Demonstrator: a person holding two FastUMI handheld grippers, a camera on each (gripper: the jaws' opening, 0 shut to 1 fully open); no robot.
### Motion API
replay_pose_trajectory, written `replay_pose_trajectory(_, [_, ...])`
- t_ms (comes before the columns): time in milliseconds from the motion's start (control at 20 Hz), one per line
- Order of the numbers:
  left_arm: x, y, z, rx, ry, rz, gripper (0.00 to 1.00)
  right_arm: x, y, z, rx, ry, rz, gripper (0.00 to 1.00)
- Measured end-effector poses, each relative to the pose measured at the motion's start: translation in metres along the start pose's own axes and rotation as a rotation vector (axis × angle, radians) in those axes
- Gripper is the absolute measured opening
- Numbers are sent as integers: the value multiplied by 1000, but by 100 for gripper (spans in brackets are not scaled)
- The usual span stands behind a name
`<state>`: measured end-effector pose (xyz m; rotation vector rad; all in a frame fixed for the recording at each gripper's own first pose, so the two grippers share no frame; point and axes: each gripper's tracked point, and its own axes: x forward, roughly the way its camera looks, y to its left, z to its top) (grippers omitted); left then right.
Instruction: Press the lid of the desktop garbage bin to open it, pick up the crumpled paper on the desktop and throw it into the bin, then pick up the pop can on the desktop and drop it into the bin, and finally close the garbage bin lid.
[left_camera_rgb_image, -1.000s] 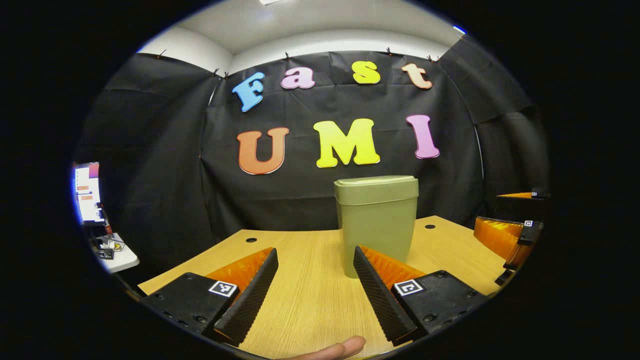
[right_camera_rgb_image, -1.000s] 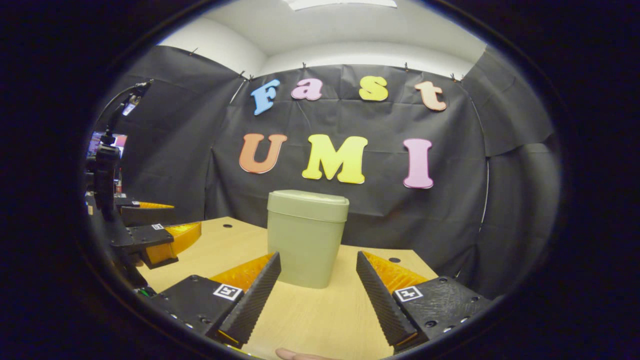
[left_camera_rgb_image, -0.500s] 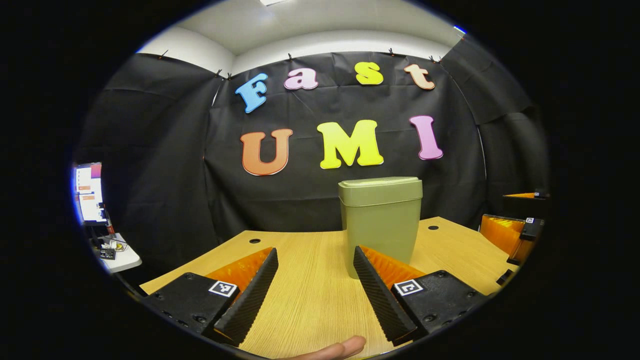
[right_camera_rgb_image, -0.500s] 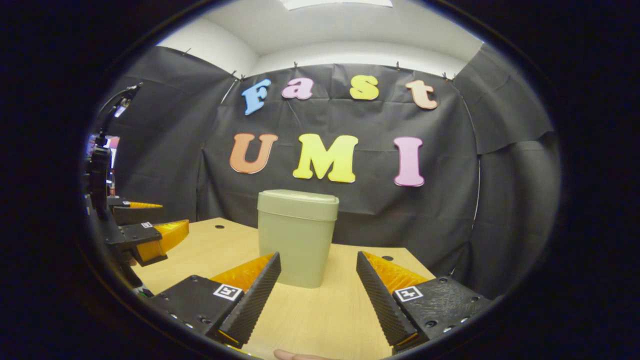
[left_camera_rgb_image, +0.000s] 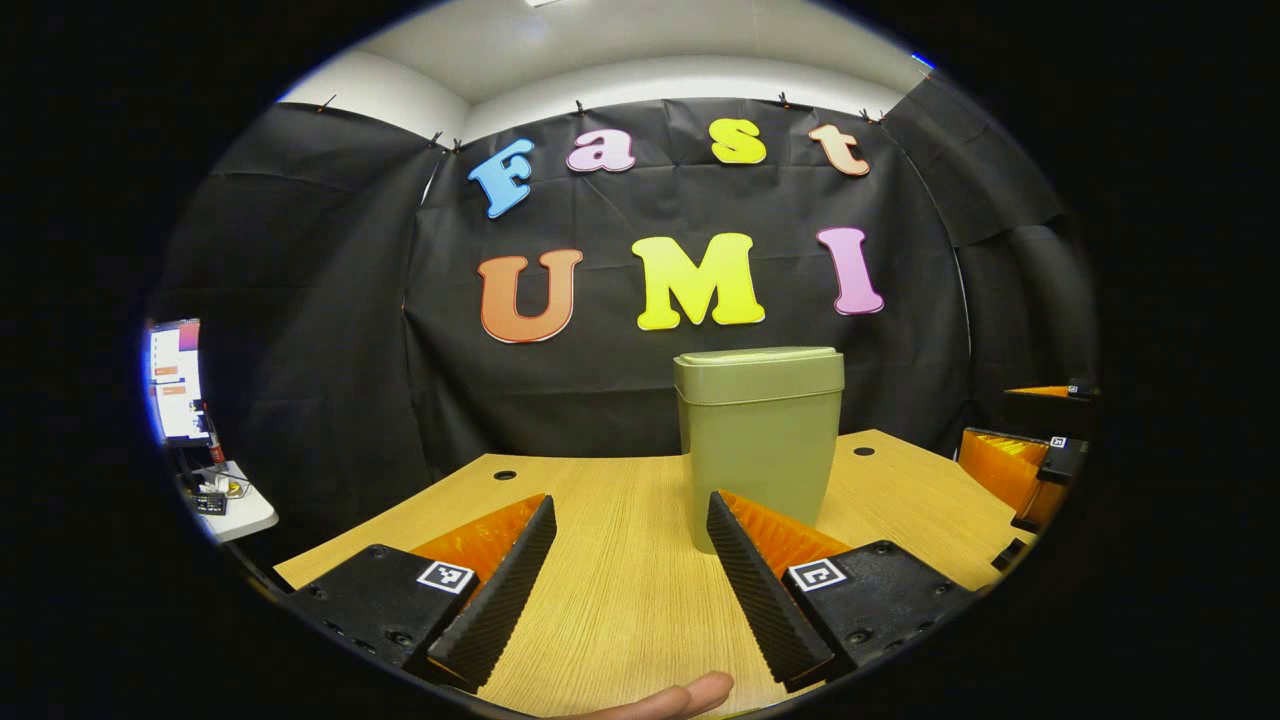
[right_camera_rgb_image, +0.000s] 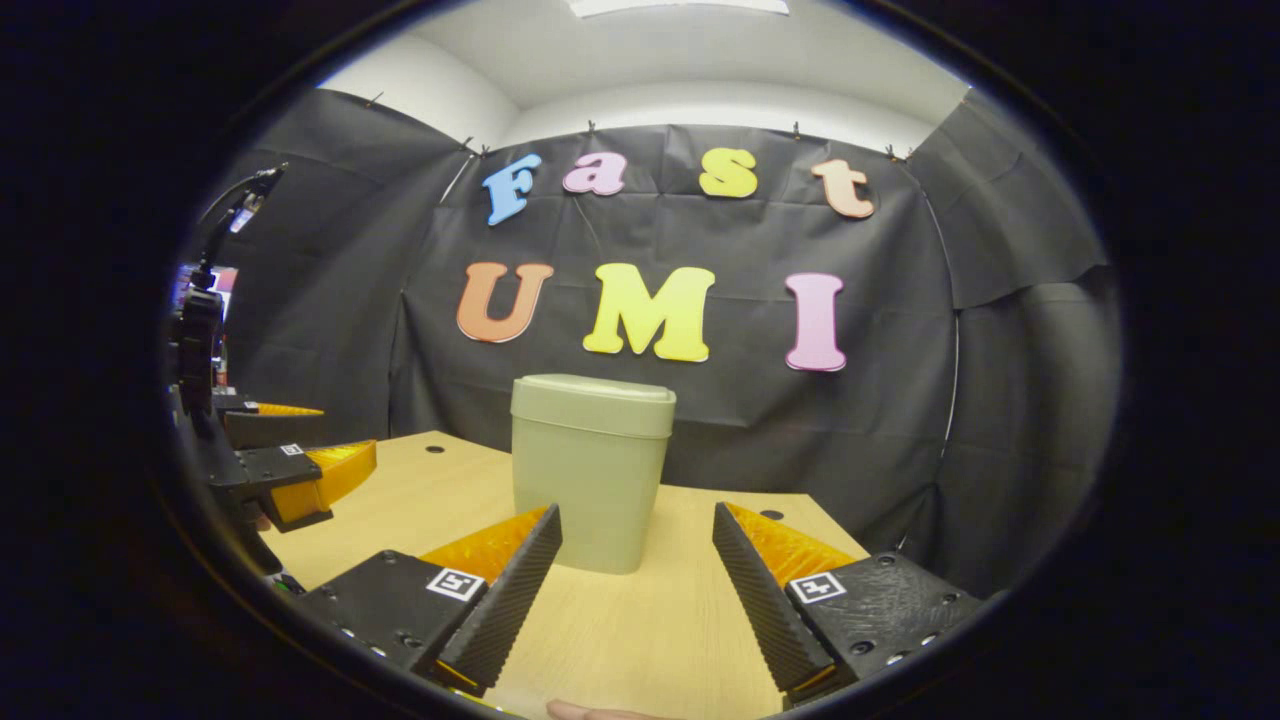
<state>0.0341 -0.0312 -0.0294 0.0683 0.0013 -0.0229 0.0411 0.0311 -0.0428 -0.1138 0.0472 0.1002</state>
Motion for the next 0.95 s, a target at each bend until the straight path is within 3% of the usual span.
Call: replay_pose_trajectory(950, [2, -9, -7, 10, 20, -17, 98, 6, 3, -11, -34, 25, -10, 95])
